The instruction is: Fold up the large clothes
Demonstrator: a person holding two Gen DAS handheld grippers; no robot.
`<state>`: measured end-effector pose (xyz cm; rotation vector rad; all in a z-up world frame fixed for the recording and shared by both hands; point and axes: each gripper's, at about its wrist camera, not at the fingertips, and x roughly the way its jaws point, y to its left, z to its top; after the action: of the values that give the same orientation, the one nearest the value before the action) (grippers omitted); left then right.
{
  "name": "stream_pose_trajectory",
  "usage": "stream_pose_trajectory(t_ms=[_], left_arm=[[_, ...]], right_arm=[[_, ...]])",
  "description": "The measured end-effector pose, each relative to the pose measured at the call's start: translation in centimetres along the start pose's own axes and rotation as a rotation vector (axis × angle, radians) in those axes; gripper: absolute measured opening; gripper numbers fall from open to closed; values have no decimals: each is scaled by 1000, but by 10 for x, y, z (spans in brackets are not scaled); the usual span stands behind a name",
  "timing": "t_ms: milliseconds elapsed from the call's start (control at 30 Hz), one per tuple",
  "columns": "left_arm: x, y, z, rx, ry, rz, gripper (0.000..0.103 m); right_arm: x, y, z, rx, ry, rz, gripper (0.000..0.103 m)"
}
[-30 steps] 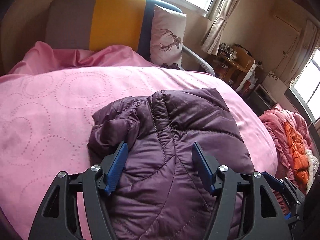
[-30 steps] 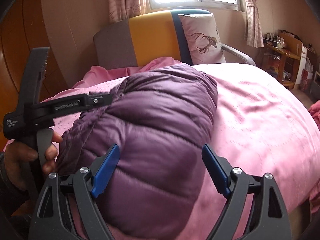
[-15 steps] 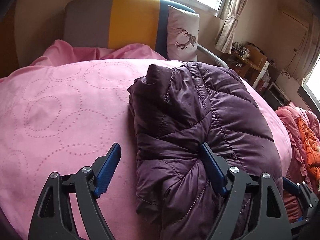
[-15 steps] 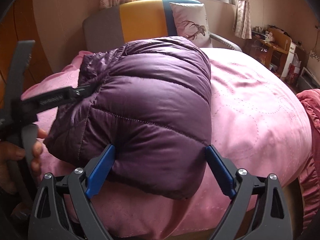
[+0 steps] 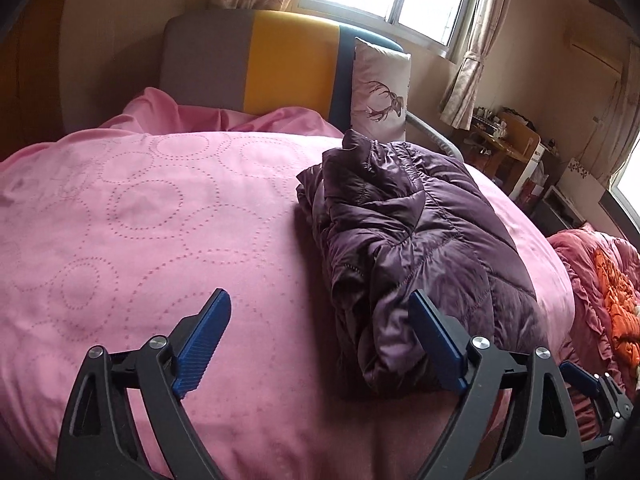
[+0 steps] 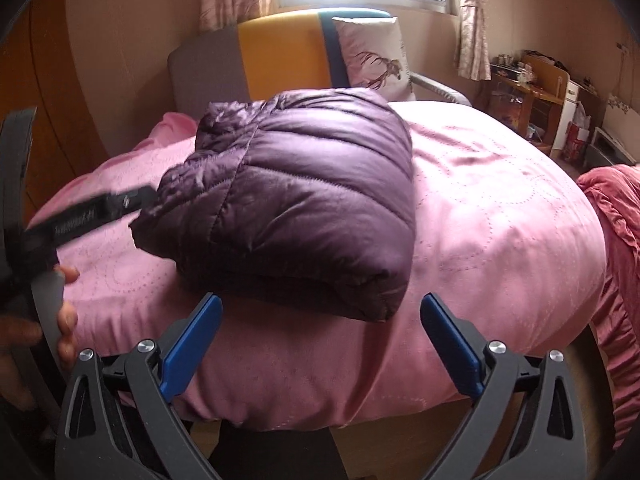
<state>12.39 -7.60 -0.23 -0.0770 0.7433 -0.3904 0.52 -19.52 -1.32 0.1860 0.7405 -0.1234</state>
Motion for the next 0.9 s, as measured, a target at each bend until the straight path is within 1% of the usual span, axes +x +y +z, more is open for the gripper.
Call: stream_pose_trajectory(t_ms=[133, 267, 433, 533, 700, 900], left_arm=[[-16, -3, -10, 23, -9, 19, 92], [-33, -4, -17, 39, -45, 47, 99], [-48, -5, -23, 69, -75, 89, 99], [-55, -6, -26, 68, -86, 100, 99], [-63, -11, -31, 85, -102, 108, 99], [-61, -20, -33, 122, -90, 145, 99]], right_arm=[[-15, -5, 6, 59, -49, -56, 101], [-19, -9, 9, 111, -73, -116, 101], [-25, -3, 15, 79, -121, -155, 101], [-28, 3, 15, 68, -136, -160, 101], [-30, 5, 12, 67, -134, -157, 101], [-26, 6, 18, 76, -138, -177, 101]])
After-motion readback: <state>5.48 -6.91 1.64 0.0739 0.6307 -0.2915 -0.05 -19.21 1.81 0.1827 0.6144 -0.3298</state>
